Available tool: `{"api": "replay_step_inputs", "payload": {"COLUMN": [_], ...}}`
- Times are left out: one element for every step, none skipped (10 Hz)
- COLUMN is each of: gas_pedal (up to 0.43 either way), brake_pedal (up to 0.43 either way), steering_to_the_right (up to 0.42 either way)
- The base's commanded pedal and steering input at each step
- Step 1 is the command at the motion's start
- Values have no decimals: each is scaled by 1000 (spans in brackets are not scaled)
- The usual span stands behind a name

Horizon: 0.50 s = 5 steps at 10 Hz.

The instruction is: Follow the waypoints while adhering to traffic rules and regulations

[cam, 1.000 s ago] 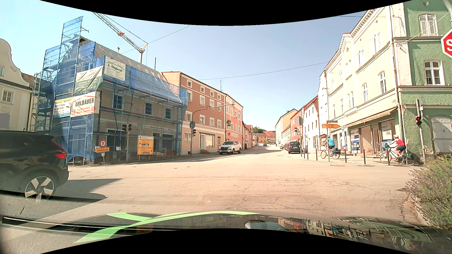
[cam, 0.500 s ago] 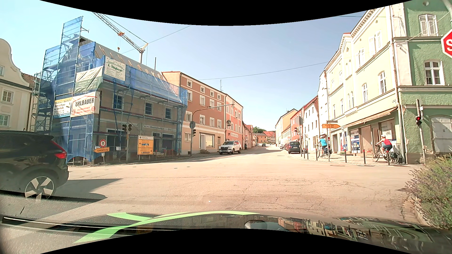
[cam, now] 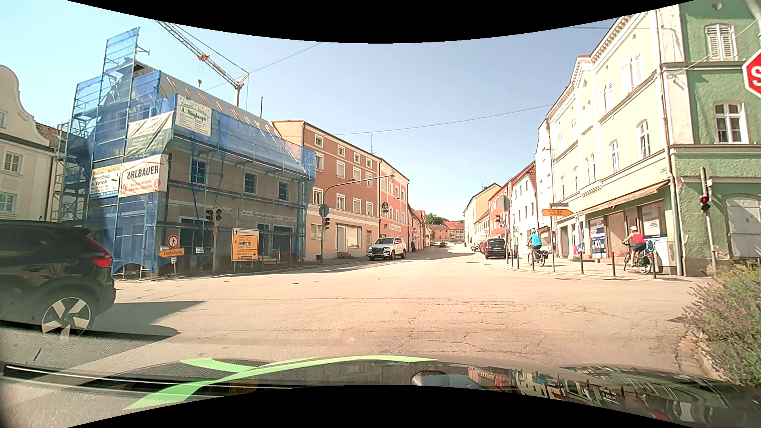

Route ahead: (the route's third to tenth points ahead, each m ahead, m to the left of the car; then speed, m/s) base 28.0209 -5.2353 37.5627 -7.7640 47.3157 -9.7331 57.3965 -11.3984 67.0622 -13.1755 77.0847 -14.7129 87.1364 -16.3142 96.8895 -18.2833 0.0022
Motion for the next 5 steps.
{"api": "replay_step_inputs", "payload": {"gas_pedal": [0,0,0,0,0], "brake_pedal": [238,238,238,238,238], "steering_to_the_right": [13,13,13,13,13]}}
